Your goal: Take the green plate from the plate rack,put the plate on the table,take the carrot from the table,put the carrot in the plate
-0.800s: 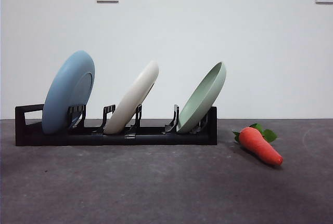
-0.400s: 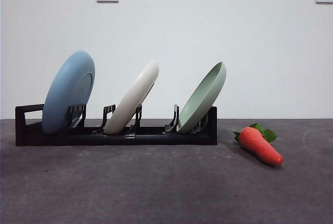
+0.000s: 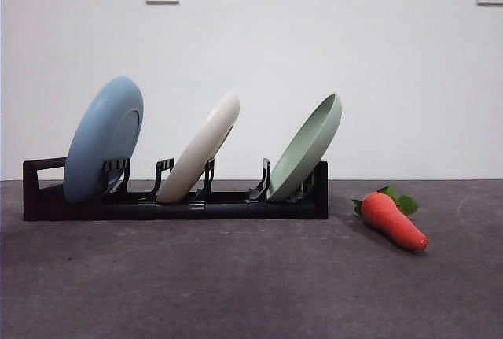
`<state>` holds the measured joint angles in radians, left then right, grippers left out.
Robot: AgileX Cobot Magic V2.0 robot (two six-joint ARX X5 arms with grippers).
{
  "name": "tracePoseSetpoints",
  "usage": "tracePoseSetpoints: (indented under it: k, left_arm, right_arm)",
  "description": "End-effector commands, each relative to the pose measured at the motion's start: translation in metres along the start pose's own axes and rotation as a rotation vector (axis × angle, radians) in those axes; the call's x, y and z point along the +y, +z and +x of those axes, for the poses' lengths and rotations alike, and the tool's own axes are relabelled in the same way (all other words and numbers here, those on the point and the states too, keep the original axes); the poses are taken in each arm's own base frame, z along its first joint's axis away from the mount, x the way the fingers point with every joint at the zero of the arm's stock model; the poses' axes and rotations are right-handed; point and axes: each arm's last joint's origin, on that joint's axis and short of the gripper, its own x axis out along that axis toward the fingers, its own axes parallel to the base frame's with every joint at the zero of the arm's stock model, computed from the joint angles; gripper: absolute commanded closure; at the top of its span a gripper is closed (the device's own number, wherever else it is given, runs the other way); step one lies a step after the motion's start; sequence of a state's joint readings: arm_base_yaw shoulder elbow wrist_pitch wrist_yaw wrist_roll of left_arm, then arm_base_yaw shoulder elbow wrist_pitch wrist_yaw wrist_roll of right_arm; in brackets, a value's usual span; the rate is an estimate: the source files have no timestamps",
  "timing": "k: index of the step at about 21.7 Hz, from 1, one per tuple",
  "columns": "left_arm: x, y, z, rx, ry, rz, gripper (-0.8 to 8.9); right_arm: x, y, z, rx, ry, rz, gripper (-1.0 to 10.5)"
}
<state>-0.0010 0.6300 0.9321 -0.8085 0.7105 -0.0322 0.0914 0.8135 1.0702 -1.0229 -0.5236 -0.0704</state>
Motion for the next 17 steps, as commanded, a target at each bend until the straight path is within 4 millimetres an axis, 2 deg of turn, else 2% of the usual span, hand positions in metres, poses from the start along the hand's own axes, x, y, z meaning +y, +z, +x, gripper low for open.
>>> tracePoseSetpoints:
  k: [1, 2, 3, 4, 10, 14, 17]
  left_arm:
    - [-0.001, 0.000, -0.001, 0.005, -0.004, 0.028, 5.35]
    - [-0.001, 0.000, -0.001, 0.006, -0.004, 0.023, 3.33]
    - [-0.001, 0.000, -0.001, 0.006, -0.006, 0.023, 2.11]
    - [-0.002, 0.000, -0.001, 0.006, -0.018, 0.023, 2.13]
    - [-0.007, 0.013, 0.007, 0.007, -0.116, 0.045, 2.16]
    - [-0.019, 0.048, 0.023, 0.013, -0.160, 0.120, 2.16]
    - [-0.034, 0.077, 0.054, 0.028, -0.152, 0.186, 2.17]
  right_arm:
    - [0.001, 0.001, -0.002, -0.010, 0.002, -0.030, 7.2]
    - [0.001, 0.001, -0.002, -0.010, 0.002, -0.018, 5.7]
    - [0.001, 0.001, -0.002, -0.009, 0.002, -0.003, 4.0]
    - [0.001, 0.001, -0.002, -0.007, 0.002, 0.001, 3.4]
    - [0.001, -0.001, -0.002, 0.010, 0.003, 0.015, 3.5]
    - [0.001, -0.003, -0.002, 0.024, 0.004, 0.023, 3.5]
    - [0.002, -0.004, -0.002, 0.033, 0.004, 0.031, 3.5]
